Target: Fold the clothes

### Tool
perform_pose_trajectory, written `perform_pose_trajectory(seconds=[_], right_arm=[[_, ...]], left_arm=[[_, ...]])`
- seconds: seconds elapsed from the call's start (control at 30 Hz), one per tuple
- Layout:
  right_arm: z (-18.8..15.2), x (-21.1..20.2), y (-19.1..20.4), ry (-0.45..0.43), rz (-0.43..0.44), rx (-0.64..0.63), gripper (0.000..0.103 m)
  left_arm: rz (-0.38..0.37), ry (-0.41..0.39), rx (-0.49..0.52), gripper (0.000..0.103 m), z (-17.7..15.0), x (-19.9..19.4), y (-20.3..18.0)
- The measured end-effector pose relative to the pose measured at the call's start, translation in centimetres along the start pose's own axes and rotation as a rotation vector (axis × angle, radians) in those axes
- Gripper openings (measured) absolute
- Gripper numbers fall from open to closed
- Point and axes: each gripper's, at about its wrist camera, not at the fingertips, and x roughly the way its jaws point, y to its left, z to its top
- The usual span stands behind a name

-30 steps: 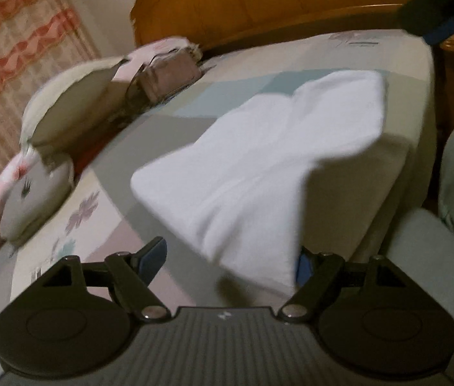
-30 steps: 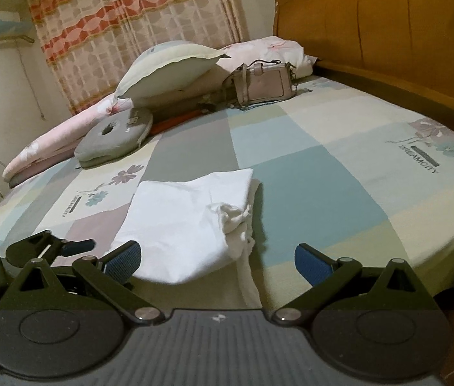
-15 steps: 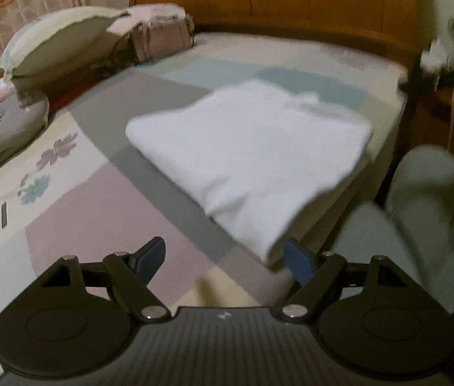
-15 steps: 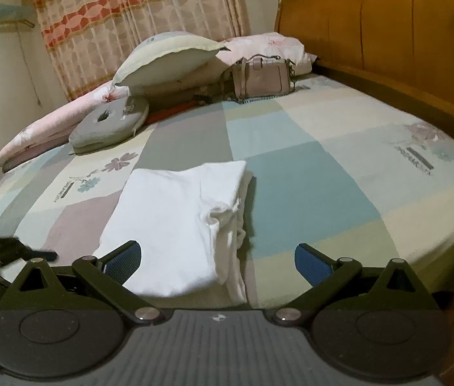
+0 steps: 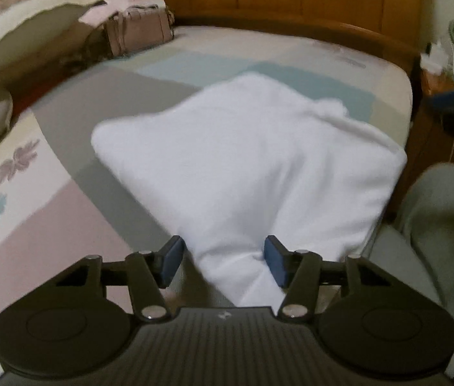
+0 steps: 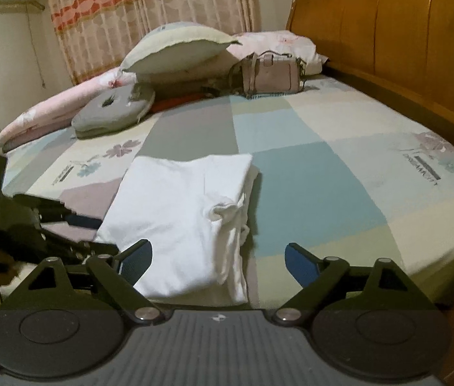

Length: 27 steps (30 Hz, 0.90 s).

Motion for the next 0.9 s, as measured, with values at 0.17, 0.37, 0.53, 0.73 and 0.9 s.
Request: perform_pose_trajectory(seconds=[0.17, 0.37, 0.53, 0.73, 0.9], right_arm=[[0.2, 0.6, 0.5, 0.027, 0.012, -0.036, 0.093], [0.2, 1.5, 2.6, 0.049, 0.074, -0.071, 0.086], [1.7, 4.1, 4.3, 0.073, 0.108, -0.125, 0.061], [2.6, 9.8, 5.6, 0.108, 0.034, -0.238, 0.049], [1.1, 10.7, 2.6, 0.168, -0.034, -0.21, 0.024]], left_arm=[[-0.006, -0.11, 0.042, 0.056, 2.4, -2.2, 0.3], [-0.026, -0.196, 0.086, 0.058, 5.0, 0.3, 0.9], [-0.012, -0.184, 0.046, 0.056, 6.2, 2.9, 2.9], [-0.047, -0.217, 0.09, 0.059, 6.4, 3.2, 3.3], [-0.076, -0.144, 0.045, 0.061, 4.5, 5.2, 4.8]])
